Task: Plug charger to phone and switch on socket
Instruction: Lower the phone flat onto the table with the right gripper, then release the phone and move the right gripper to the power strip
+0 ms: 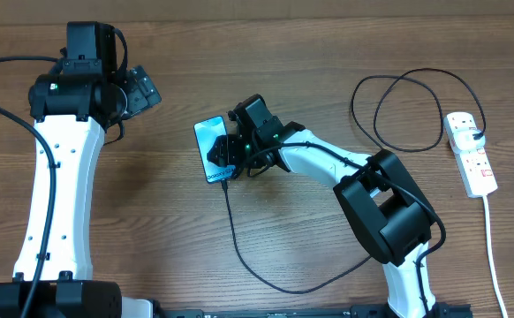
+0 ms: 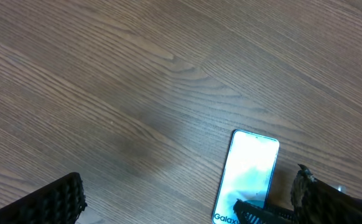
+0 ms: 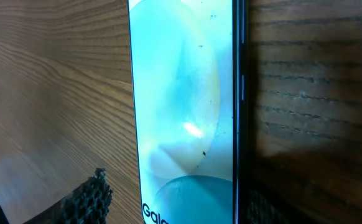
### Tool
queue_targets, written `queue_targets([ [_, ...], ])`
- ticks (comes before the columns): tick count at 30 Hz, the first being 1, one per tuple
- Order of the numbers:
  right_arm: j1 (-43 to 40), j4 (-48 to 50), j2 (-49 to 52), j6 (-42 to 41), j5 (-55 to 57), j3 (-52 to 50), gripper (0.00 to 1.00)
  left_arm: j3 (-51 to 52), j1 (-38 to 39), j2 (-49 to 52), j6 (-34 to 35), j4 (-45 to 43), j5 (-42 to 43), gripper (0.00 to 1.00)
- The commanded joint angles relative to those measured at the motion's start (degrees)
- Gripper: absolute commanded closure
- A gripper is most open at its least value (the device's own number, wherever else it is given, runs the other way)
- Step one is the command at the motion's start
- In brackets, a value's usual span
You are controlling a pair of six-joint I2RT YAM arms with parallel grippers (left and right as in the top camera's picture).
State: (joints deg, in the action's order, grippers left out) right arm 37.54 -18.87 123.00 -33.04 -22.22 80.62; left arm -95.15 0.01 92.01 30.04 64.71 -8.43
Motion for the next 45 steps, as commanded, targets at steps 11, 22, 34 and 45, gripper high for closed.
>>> queue_targets([
  [11, 1.9, -3.5, 0.6, 0.0, 0.7, -0.5, 0.19, -0.2, 0.0, -0.7, -0.4, -0.2, -1.0, 0.00],
  [22, 1.9, -3.0, 0.6, 0.0, -3.2, -0.5, 0.15, -0.2, 0.0, -0.7, -0.4, -0.2, -1.0, 0.00],
  [34, 1.7, -4.8, 0.3, 0.0, -2.1, -0.2, 0.32, -0.2, 0.0, -0.7, -0.4, -0.2, -1.0, 0.00],
  [45, -3.4, -27.4, -10.9, 8.3, 18.3, 12.1, 0.21, -0.2, 0.0, -0.7, -0.4, -0.2, -1.0, 0.01],
])
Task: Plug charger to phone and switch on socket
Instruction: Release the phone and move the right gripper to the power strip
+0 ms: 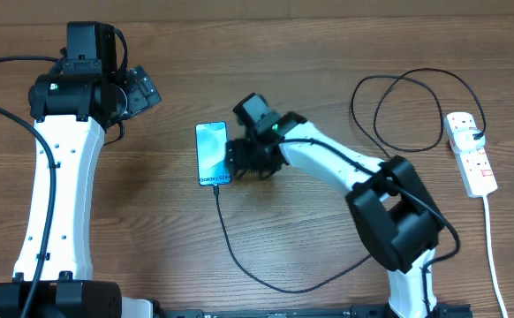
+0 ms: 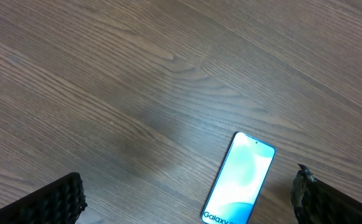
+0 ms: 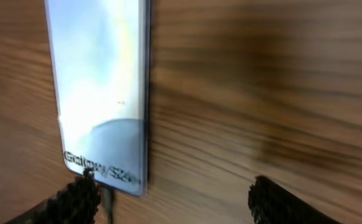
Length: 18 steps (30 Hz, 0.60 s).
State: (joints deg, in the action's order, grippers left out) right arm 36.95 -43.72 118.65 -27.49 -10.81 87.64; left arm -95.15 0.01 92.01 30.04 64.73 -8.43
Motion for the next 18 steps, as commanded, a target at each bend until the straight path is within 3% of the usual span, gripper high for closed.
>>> queue_targets([
  [1, -4.0, -5.2, -7.6, 2.7, 7.4, 6.1, 0.18, -0.2, 0.0, -0.7, -0.4, -0.2, -1.0, 0.00],
  [4, -8.3, -14.2, -11.4, 2.7, 8.0, 8.6, 0.06, -0.2, 0.0, -0.7, -0.4, -0.2, -1.0, 0.00],
  [11, -22.4, -28.2, -22.0, 2.2, 17.7, 9.4, 0.00, -0.2, 0.0, -0.7, -0.4, -0.2, -1.0, 0.00],
  [18, -42.9, -32.0, -24.2, 2.2, 19.7, 8.8, 0.00, -0.2, 0.0, -0.7, -0.4, -0.2, -1.0, 0.00],
])
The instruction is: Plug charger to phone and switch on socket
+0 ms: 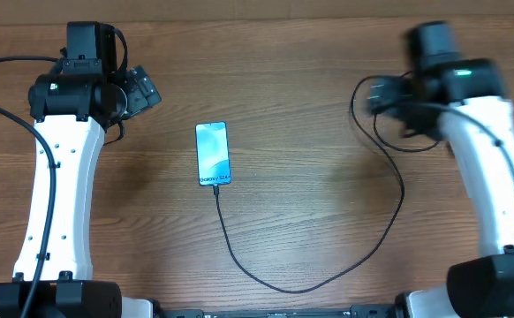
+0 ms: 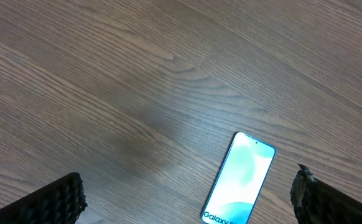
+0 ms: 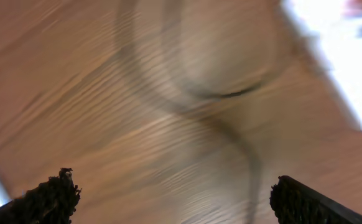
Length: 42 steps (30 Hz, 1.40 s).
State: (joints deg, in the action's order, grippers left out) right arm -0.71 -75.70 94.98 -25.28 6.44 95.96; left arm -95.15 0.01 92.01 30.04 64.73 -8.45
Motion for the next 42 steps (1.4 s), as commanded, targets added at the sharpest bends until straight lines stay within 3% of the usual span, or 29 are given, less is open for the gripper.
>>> queue_targets([
  [1, -8.4, 0.3, -0.6, 0.0, 1.2, -0.1, 0.00, -0.2, 0.0, -0.7, -0.4, -0.2, -1.0, 0.00],
  [8, -23.8, 3.5, -0.5, 0.0, -3.1, -3.5, 0.00, -0.2, 0.0, -0.7, -0.4, -0.2, -1.0, 0.00],
  [17, -29.3, 3.9, -0.5, 0.1, -3.9, -4.5, 0.09, -0.2, 0.0, -0.7, -0.4, -0.2, -1.0, 0.00],
  [22, -29.3, 5.9, -0.5, 0.1, 1.2, -4.9, 0.61, -0.2, 0.0, -0.7, -0.4, -0.2, -1.0, 0.00],
  [23, -29.3, 6.4, -0.5, 0.1, 2.1, -4.9, 0.82, -0.2, 0.0, -0.7, -0.4, -0.2, -1.0, 0.01],
  [24, -29.3, 7.0, -0.5, 0.1, 2.8, -4.9, 0.96, -0.2, 0.0, -0.7, -0.4, -0.2, -1.0, 0.00],
  [31, -29.3, 12.1, 1.4, 0.2, 6.3, -4.9, 0.96, -0.2, 0.0, -0.7, -0.4, -0.2, -1.0, 0.00],
  [42, -29.3, 12.9, 13.5, 0.3, 6.4, -4.9, 0.96, -0.2, 0.0, -0.7, -0.4, -0.2, -1.0, 0.00],
])
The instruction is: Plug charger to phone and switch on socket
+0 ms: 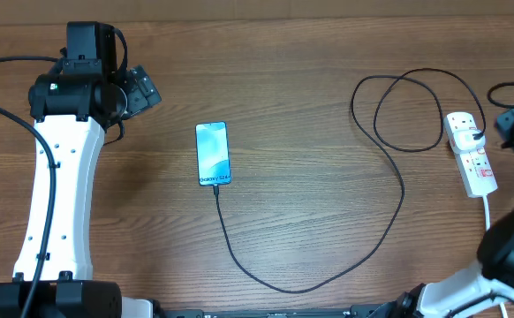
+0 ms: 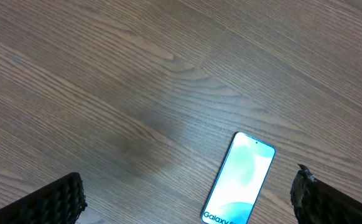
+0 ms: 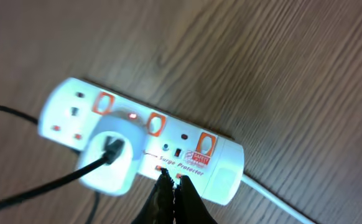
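Note:
The phone (image 1: 212, 153) lies screen up mid-table, and the black charger cable (image 1: 239, 256) runs from its lower end, loops across the table and reaches the white power strip (image 1: 473, 159) at the right. In the right wrist view the charger plug (image 3: 109, 155) sits in the strip (image 3: 212, 155), and a small red light (image 3: 131, 116) glows. My right gripper (image 3: 170, 186) is shut on nothing, its tips at the strip's red switches; overhead the right gripper is at the right edge. My left gripper (image 2: 187, 211) hangs open, above and left of the phone (image 2: 238, 180).
The strip's white mains lead (image 1: 494, 256) runs down the right side to the table's front edge. The cable's loop (image 1: 398, 110) lies left of the strip. The left arm (image 1: 58, 177) stands over the table's left part.
My right gripper was open and blurred over the cable loop; now it is shut at the power strip near the right edge, tips at the switches. Phone, cable and left arm have not moved.
My right gripper was at the tilted phone's lower end, where the cable met it. Then the phone lay straight with the gripper beside it. After that the right arm was over the cable loop, and now it is shut at the power strip.

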### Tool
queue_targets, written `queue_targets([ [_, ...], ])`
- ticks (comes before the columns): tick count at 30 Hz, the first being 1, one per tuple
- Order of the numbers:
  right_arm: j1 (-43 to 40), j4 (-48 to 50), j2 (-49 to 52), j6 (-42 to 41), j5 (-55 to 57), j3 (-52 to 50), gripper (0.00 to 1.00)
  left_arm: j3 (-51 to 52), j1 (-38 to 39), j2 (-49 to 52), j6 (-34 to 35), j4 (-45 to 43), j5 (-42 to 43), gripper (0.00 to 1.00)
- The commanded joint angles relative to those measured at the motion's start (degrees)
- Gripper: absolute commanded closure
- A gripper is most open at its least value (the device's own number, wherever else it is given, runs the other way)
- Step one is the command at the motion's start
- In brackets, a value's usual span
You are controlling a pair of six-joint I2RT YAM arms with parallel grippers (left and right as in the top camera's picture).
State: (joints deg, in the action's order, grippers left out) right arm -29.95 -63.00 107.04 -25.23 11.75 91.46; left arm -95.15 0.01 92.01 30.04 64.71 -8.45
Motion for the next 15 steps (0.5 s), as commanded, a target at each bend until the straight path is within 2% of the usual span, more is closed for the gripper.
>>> queue_targets([
  [1, -0.1, 0.3, 2.8, 0.2, 1.1, -0.4, 0.96, -0.2, 0.0, -0.7, -0.4, -0.2, -1.0, 0.00],
  [15, -0.2, 2.6, 11.6, 1.7, -2.9, -0.4, 0.96, -0.2, 0.0, -0.7, -0.4, -0.2, -1.0, 0.00],
])
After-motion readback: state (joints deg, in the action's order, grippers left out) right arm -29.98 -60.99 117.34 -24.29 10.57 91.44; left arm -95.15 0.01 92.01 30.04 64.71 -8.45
